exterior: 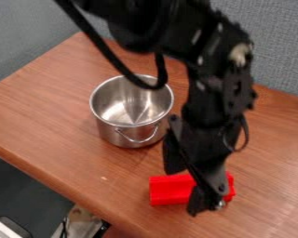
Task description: Put the red object in the metal pot
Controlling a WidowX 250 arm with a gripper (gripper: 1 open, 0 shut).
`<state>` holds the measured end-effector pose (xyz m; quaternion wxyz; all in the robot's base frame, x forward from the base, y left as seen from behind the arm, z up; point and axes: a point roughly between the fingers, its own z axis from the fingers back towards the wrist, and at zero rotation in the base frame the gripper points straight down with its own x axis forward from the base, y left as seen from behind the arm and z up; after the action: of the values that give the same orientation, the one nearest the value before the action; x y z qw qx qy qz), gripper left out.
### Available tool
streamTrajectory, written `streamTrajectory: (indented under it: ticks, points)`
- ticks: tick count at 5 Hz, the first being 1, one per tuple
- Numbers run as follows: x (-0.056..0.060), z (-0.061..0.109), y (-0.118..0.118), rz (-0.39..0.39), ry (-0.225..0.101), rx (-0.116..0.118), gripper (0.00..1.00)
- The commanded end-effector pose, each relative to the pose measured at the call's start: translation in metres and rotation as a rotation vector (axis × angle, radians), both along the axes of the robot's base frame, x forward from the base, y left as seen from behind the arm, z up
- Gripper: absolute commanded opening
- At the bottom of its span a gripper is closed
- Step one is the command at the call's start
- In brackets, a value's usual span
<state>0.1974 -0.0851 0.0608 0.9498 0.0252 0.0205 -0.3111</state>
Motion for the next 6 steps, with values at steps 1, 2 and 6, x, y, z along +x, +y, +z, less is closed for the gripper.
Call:
streamTrajectory:
  ticks: [1, 2, 6]
  points:
    - [-0.001, -0.004, -0.002, -0.026, -0.035, 0.017, 1.00]
    - [-0.003, -0.006, 0.003, -0.034, -0.068, 0.032, 1.00]
    - [0.001, 0.002, 0.020, -0.024, -0.191, 0.024, 1.00]
